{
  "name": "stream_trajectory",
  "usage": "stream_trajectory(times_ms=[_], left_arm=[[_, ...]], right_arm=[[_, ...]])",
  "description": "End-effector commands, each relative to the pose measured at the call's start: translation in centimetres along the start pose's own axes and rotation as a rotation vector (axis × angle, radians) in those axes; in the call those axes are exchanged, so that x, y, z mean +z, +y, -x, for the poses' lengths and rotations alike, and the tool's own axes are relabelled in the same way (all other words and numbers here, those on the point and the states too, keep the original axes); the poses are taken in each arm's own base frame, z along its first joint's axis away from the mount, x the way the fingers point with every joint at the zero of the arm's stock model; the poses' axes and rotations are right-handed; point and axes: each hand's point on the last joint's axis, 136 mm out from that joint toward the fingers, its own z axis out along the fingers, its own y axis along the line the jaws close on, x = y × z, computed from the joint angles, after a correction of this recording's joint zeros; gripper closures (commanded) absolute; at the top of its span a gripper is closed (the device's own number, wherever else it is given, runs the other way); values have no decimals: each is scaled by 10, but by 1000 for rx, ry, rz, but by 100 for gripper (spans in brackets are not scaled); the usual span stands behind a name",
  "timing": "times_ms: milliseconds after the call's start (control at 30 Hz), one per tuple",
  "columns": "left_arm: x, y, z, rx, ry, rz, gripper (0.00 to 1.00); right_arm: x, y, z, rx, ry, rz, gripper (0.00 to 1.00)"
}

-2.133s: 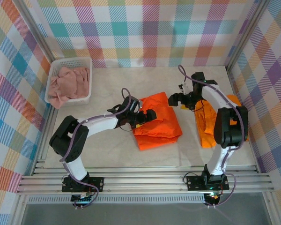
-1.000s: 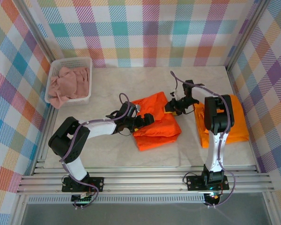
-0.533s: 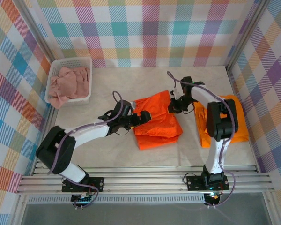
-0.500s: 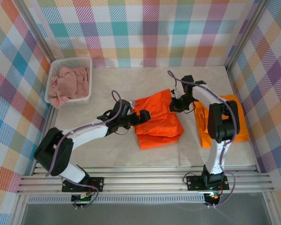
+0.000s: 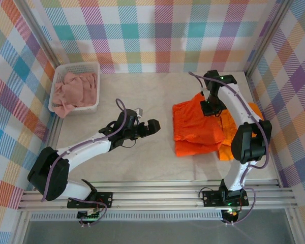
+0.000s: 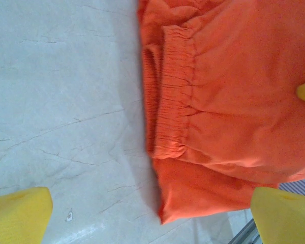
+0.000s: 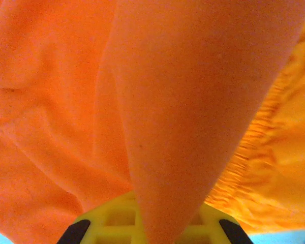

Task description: Fold and stack the shorts

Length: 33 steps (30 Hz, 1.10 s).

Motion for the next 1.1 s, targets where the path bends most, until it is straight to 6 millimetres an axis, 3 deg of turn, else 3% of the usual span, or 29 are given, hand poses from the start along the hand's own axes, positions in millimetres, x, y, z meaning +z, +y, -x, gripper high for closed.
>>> stream_trajectory(times_ms=[0, 500, 933, 1067], left_arm=[[0, -3, -1, 9, 2, -23, 0], [7, 1, -5, -5, 18, -18, 0], [10, 6, -6, -14, 25, 1, 0], [13, 5, -5, -12, 31, 1, 0]], right_arm=[[-21, -31, -14, -14, 50, -135, 100], [-66, -90, -27, 38, 73, -348, 100], [-97, -122, -21, 40, -21, -465, 100], [-96, -133, -21, 29, -21, -496, 100]])
